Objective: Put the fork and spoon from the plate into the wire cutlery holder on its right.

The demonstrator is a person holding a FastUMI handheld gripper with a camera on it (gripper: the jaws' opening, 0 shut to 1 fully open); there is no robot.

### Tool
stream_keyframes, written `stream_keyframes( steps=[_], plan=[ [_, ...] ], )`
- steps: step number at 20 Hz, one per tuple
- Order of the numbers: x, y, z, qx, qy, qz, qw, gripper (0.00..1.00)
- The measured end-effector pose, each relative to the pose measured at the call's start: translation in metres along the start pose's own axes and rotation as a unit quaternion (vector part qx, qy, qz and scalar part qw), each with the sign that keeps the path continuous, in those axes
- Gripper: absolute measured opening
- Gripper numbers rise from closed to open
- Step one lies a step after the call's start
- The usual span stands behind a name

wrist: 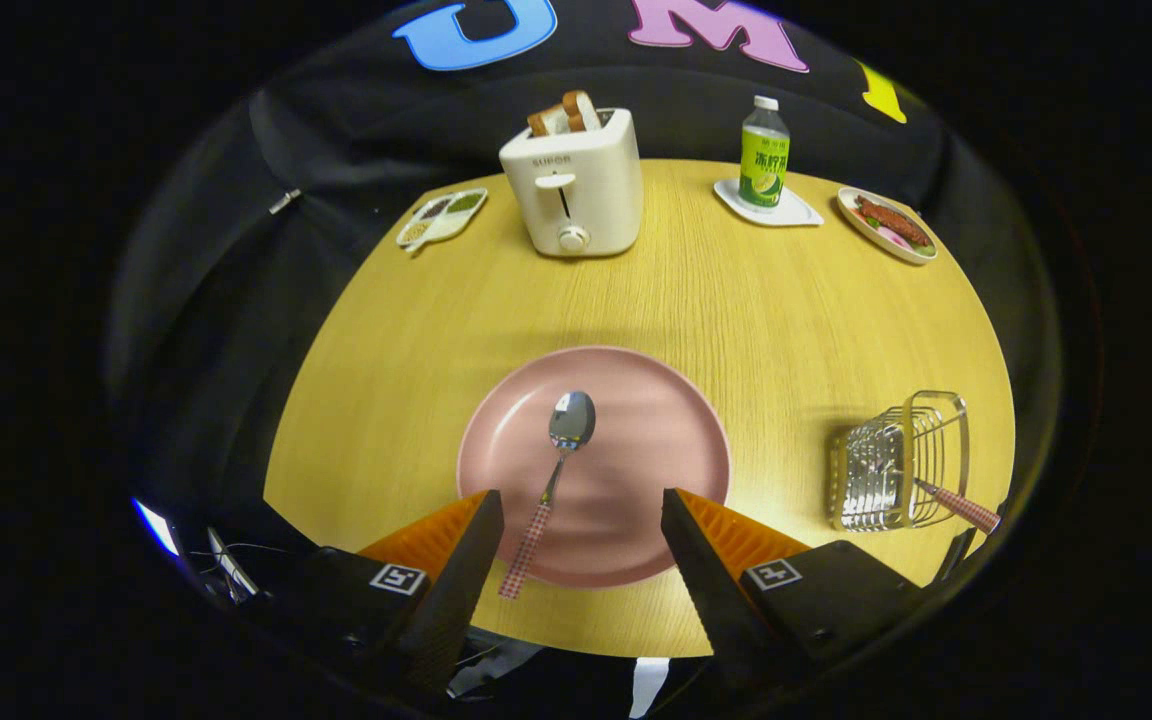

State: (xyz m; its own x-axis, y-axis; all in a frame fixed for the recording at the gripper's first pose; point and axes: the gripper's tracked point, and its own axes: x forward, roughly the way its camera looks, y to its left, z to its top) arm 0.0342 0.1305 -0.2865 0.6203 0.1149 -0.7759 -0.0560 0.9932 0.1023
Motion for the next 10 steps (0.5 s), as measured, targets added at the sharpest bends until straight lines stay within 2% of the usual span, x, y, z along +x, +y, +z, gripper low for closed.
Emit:
stream_keyframes(
  steps=[6, 10],
  plan=[
    [0.033, 0.009, -0.032, 0.004, 0.068, -0.007, 0.998, 0.98],
    [0.044, 0.017, -0.044, 0.003, 0.094, -0.003, 0.996, 0.90]
  ],
)
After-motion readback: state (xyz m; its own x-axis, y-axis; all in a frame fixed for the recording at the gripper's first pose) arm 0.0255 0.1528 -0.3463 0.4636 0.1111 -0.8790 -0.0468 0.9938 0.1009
